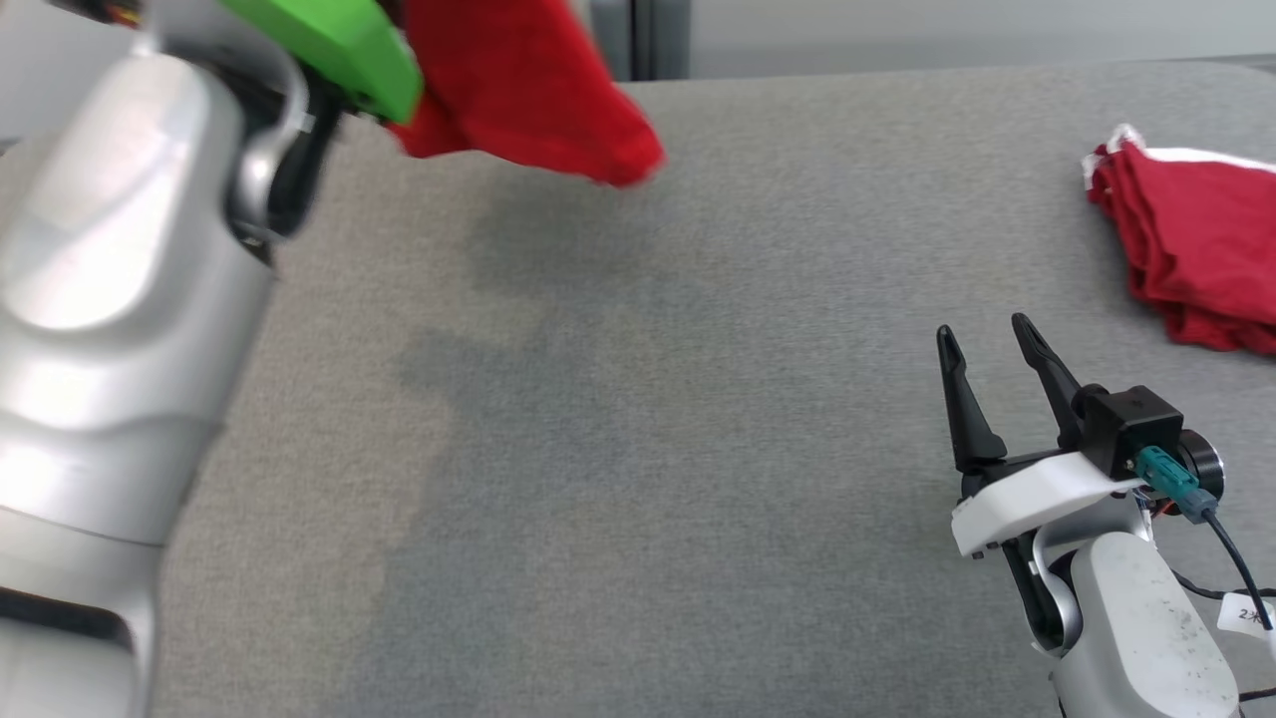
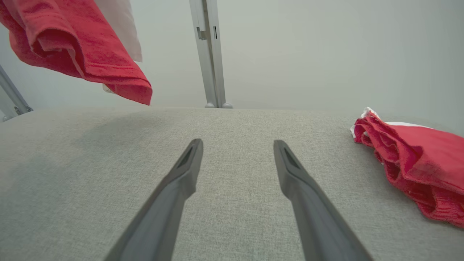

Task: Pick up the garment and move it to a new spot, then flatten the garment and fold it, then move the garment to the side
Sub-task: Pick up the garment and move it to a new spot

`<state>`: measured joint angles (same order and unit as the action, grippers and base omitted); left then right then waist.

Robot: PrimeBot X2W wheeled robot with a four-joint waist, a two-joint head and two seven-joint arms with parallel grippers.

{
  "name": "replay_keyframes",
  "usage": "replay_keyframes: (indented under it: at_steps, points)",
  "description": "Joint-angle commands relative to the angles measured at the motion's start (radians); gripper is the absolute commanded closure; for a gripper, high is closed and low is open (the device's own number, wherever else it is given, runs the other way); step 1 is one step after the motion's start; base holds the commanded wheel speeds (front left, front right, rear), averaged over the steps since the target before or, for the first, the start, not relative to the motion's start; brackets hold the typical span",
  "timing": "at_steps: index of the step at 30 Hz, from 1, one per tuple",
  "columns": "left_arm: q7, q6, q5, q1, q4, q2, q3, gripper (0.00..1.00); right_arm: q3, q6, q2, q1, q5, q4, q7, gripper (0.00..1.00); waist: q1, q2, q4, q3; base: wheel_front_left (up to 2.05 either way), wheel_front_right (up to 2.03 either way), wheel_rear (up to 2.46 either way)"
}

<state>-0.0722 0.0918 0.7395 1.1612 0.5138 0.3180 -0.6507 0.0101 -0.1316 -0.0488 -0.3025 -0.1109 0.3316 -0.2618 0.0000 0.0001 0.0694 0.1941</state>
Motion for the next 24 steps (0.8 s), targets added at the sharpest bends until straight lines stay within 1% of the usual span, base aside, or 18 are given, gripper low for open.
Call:
replay_keyframes:
  at_steps: [1,4,7,11,14,18,22,24]
  points:
    - [-0.003,-0.011,0.009,-0.037,-0.011,-0.022,-0.006,1.0,0.002,0.002,-0.004,0.016,-0.011,-0.002,-0.004,0.0,0.0,-0.0001,-0.071,-0.067,0.0,0.0,0.0]
    - [-0.013,-0.035,0.042,-0.094,-0.03,-0.089,-0.015,1.0,0.008,0.002,-0.004,0.024,-0.016,-0.004,-0.004,0.0,0.0,-0.0001,-0.089,-0.067,0.0,0.0,0.0]
    - [-0.037,-0.052,0.069,-0.185,-0.012,-0.137,-0.027,1.0,0.017,0.002,-0.003,0.028,-0.019,-0.005,-0.004,0.0,0.0,-0.0001,-0.102,-0.061,0.0,0.0,0.0]
    - [-0.083,-0.073,0.106,-0.319,0.055,-0.169,-0.03,1.0,0.027,0.002,-0.003,0.034,-0.019,-0.005,-0.004,0.0,0.0,-0.0001,-0.114,-0.047,0.0,0.0,0.0]
    - [-0.116,-0.094,0.13,-0.406,0.132,-0.168,-0.012,1.0,0.03,0.002,-0.003,0.036,-0.018,-0.006,-0.004,0.0,0.0,-0.0001,-0.119,-0.032,0.0,0.0,0.0]
    - [-0.157,-0.117,0.148,-0.478,0.246,-0.146,0.021,1.0,0.032,0.002,-0.004,0.033,-0.011,-0.005,-0.004,0.0,0.0,-0.0001,-0.121,-0.011,0.0,0.0,0.0]
    - [-0.182,-0.12,0.152,-0.513,0.328,-0.131,0.057,1.0,0.034,0.002,-0.004,0.034,-0.003,0.003,-0.004,0.0,0.0,-0.0001,-0.117,-0.001,0.0,0.0,0.0]
    - [-0.187,-0.114,0.153,-0.524,0.357,-0.131,0.072,1.0,0.036,0.002,-0.003,0.038,0.0,0.006,-0.004,0.0,0.0,-0.0001,-0.111,0.0,0.0,0.0,0.0]
